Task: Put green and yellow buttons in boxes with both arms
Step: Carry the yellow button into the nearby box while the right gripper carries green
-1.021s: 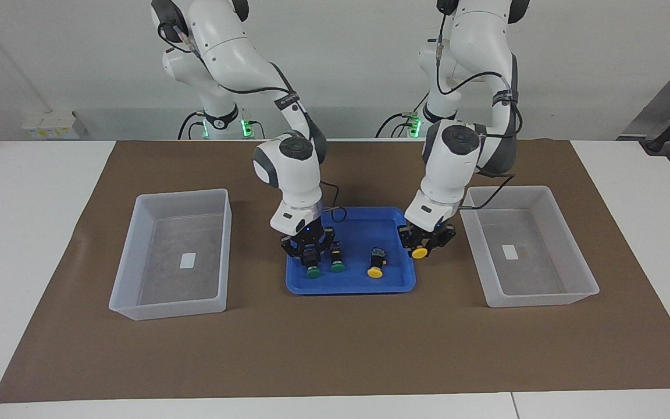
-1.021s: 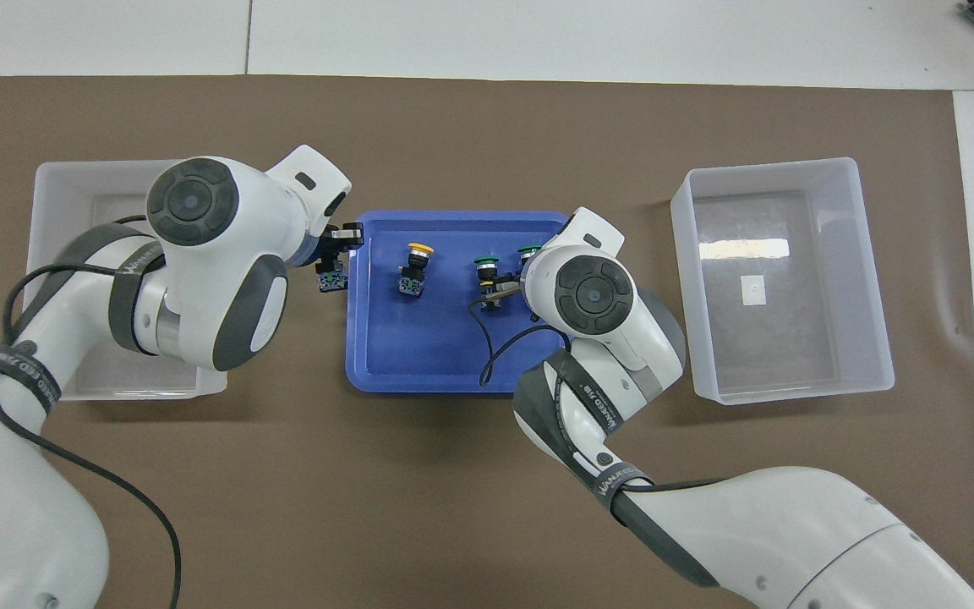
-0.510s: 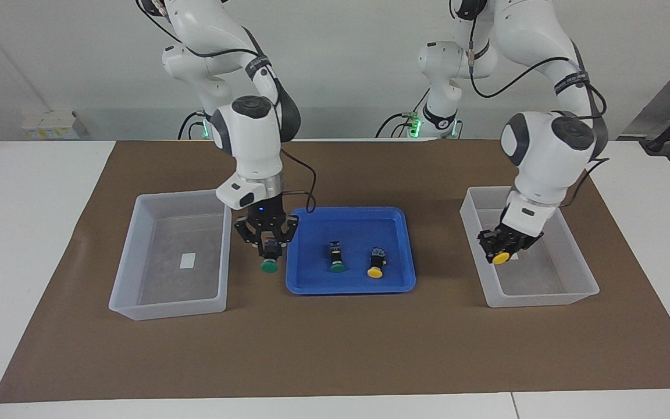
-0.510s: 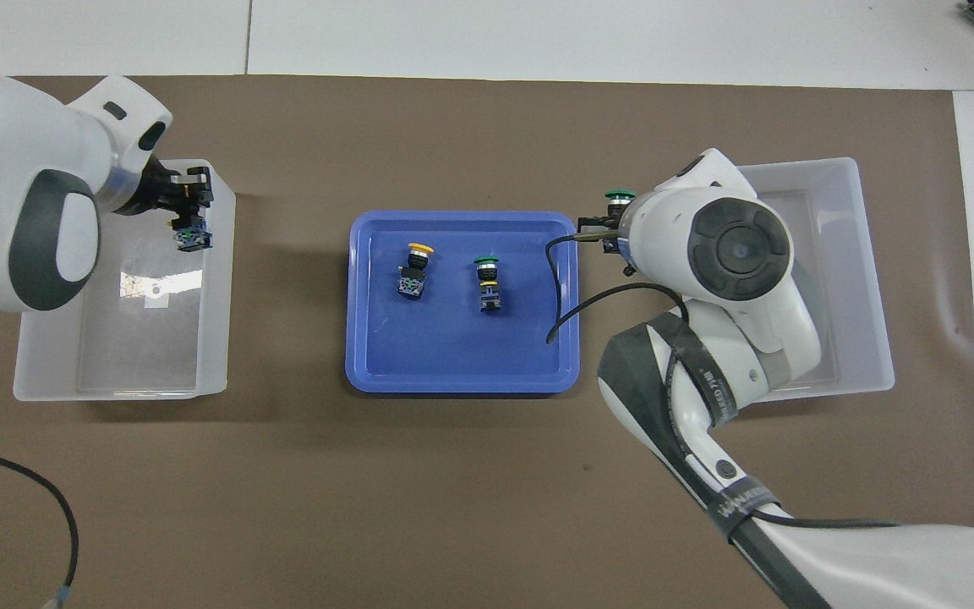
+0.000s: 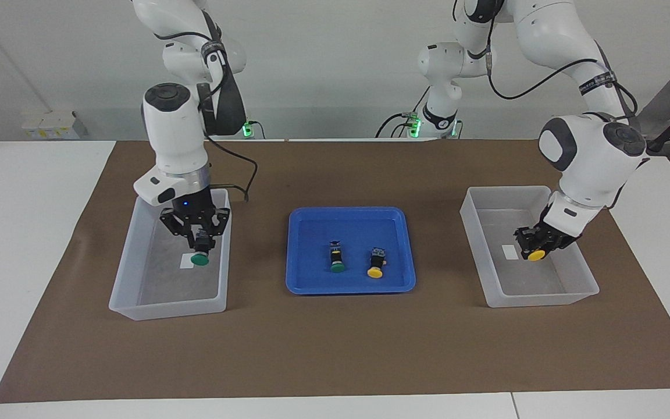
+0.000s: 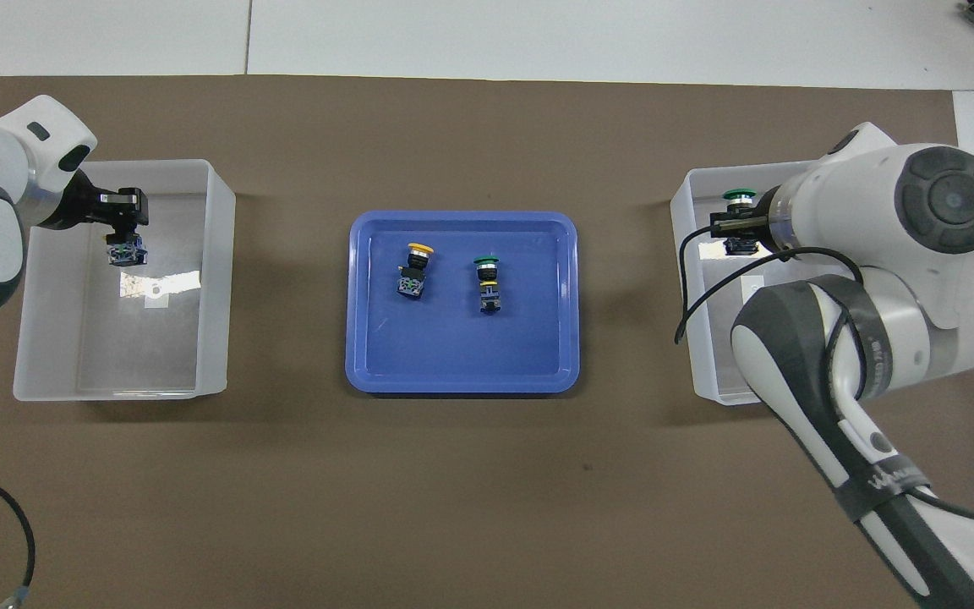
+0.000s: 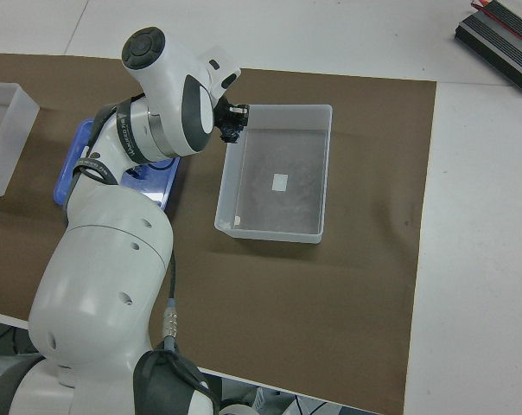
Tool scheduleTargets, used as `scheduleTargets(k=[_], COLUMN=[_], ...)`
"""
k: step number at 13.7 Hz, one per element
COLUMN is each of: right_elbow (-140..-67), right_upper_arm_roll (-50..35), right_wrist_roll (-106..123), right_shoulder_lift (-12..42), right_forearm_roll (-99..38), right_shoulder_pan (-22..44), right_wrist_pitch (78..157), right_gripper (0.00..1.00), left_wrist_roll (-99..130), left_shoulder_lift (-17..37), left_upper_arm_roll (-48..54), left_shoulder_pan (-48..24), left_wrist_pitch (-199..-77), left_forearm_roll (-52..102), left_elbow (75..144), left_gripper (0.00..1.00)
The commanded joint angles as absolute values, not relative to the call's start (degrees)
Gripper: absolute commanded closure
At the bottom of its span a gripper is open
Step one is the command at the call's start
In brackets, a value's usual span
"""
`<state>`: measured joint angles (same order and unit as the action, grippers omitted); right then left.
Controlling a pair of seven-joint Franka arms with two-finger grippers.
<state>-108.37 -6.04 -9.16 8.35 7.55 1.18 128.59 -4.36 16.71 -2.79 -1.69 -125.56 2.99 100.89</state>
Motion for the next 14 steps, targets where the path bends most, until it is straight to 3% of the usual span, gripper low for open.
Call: scheduleTargets(k=[1, 9, 10, 11, 13, 14], right_elbow=[-111.97, -111.27, -111.27, -111.18, -111.09, -111.09], right_upper_arm_roll=[-6.77, -6.77, -6.77, -6.77, -6.68, -6.68], right_wrist_roll=[-3.18, -0.26, -0.26, -0.26, -0.18, -0.09], right_shoulder_lift=[6.85, 16.51, 17.57, 18.54, 20.12, 20.82], right_forearm_roll=[4.66, 4.66, 4.66, 4.66, 4.66, 4.75], right_shoulder_pan=[-3.15, -6.68, -6.77, -6.77, -6.77, -7.12], right_wrist_pitch=[129.28, 142.01, 143.34, 144.05, 145.89, 146.86], right_gripper=[1.00, 1.00, 1.00, 1.00, 1.00, 1.00], left_wrist_roll=[-6.77, -7.38, -7.30, -7.29, -7.38, -7.56], left_shoulder_lift=[15.64, 18.81, 18.81, 18.81, 18.90, 18.90], left_upper_arm_roll=[-2.55, -2.55, -2.55, -2.55, -2.55, -2.55], left_shoulder_pan=[-0.79, -0.79, -0.97, -0.97, -0.97, -0.97], left_wrist_pitch=[-131.47, -137.72, -137.64, -137.55, -137.11, -136.85], left_forearm_roll=[3.78, 3.78, 3.78, 3.78, 3.26, 3.16], left_elbow=[106.43, 109.25, 109.25, 109.25, 108.90, 108.46], left_gripper=[1.00, 1.00, 0.96, 0.73, 0.39, 0.32])
